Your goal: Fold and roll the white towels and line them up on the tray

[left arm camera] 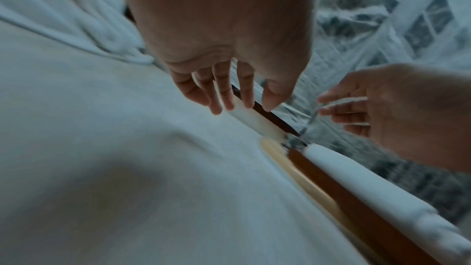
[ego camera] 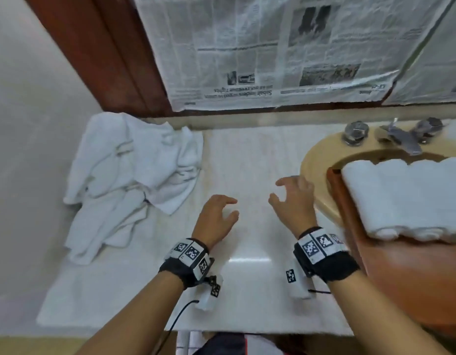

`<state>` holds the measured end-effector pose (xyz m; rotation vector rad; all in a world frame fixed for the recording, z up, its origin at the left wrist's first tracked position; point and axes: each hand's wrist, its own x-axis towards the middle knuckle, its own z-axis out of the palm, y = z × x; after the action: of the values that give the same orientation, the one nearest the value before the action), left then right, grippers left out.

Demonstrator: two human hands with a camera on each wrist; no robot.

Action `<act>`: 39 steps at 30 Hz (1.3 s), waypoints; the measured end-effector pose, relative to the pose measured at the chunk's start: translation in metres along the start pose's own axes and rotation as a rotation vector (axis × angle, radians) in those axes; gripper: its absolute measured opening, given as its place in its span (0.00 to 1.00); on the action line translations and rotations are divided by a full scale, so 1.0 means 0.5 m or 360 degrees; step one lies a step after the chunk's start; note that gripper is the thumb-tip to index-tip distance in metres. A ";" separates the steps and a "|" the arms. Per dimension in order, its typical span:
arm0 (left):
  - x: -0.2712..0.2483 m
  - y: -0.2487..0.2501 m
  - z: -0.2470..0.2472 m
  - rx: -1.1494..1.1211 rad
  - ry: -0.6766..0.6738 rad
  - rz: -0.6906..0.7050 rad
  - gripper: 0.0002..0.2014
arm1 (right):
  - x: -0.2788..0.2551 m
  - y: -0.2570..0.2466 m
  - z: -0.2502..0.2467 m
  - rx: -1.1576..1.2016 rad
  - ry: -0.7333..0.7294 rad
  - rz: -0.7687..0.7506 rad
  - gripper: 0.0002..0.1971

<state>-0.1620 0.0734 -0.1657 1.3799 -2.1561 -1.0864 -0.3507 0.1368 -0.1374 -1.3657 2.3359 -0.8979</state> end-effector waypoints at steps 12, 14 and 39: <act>0.097 -0.231 -0.371 0.0745 0.0307 -0.0056 0.32 | 0.062 -0.062 0.263 -0.0914 -0.0878 0.0087 0.37; 0.120 -0.236 -0.382 0.0843 0.0168 -0.0020 0.32 | 0.056 -0.053 0.271 -0.0983 -0.0823 0.0062 0.37; 0.078 0.325 -0.386 0.1147 0.0245 0.0698 0.10 | 0.074 -0.311 -0.045 0.1012 -0.0548 -0.0336 0.32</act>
<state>-0.1532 -0.0033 0.0777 1.0835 -2.6664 -0.0243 -0.2758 0.0579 -0.0180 -1.3536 1.4871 -1.2142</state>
